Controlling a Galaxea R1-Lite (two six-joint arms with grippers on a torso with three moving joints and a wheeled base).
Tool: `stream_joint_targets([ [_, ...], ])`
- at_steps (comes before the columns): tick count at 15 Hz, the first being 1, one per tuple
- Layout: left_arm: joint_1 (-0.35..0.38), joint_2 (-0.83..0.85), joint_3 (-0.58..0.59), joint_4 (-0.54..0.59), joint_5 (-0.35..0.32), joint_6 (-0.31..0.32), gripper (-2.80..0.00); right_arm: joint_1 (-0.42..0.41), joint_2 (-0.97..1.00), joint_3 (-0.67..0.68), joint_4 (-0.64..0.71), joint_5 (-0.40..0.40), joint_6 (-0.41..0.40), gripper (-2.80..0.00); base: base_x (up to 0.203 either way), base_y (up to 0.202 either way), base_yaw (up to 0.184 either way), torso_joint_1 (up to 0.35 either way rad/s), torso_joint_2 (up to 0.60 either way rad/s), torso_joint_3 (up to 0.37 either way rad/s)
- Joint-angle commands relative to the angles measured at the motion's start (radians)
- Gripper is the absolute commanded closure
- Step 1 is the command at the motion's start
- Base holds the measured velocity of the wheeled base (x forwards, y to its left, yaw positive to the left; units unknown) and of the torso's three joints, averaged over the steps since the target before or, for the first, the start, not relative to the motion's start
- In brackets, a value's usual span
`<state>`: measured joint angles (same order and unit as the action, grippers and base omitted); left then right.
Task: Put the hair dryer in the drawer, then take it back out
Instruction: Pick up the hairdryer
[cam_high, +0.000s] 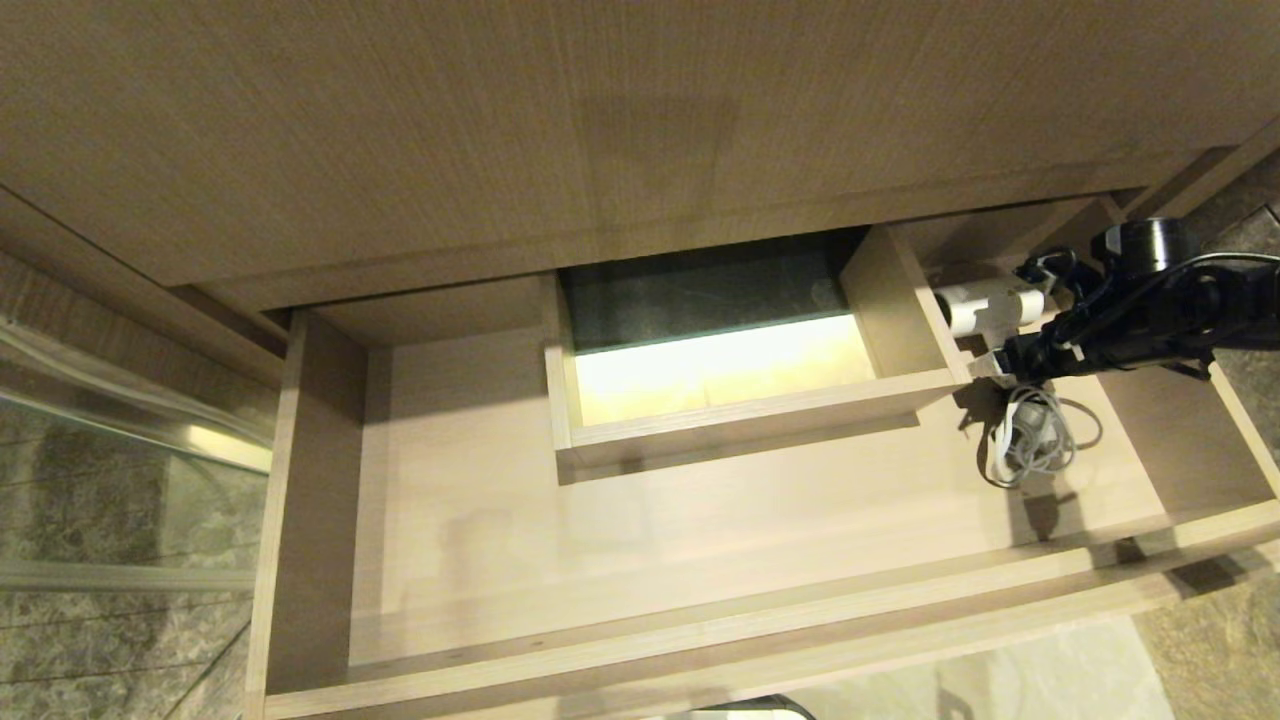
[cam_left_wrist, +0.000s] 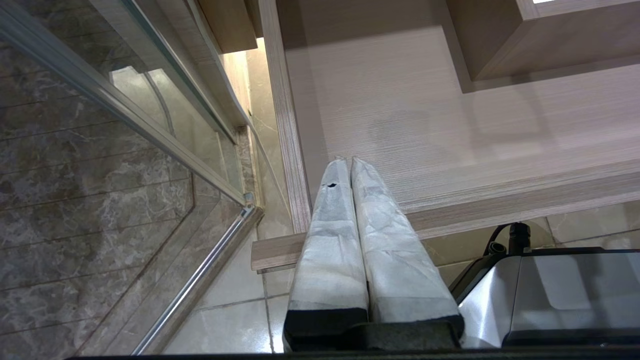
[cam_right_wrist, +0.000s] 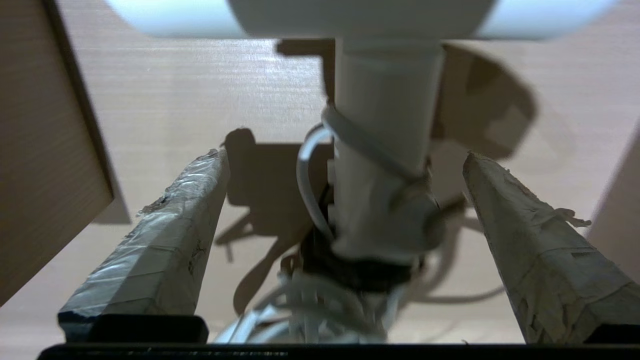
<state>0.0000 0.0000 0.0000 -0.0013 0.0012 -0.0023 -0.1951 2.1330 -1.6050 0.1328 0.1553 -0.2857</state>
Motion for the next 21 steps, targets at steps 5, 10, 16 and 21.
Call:
stream_joint_targets([
  [5,0.000,0.000,0.002,0.000,0.000,-0.001,0.00,-0.007,0.089,-0.069,-0.004,0.001,-0.006,-2.80,0.000,0.000,0.000,0.000,0.00,0.000],
  [10,0.000,0.000,0.002,0.000,0.000,-0.001,0.00,-0.015,0.122,-0.108,-0.012,0.001,-0.010,0.00,0.000,0.000,0.000,0.000,0.00,0.000],
  [16,0.000,0.000,0.002,0.000,0.000,-0.001,0.00,-0.014,0.031,-0.090,0.024,0.003,-0.071,0.00,0.000,0.000,0.000,0.000,0.00,0.000],
  [21,0.000,0.000,0.002,0.000,0.000,-0.001,0.00,-0.013,-0.180,-0.003,0.090,0.000,-0.115,0.00,0.000,0.000,0.000,0.000,0.00,0.000],
])
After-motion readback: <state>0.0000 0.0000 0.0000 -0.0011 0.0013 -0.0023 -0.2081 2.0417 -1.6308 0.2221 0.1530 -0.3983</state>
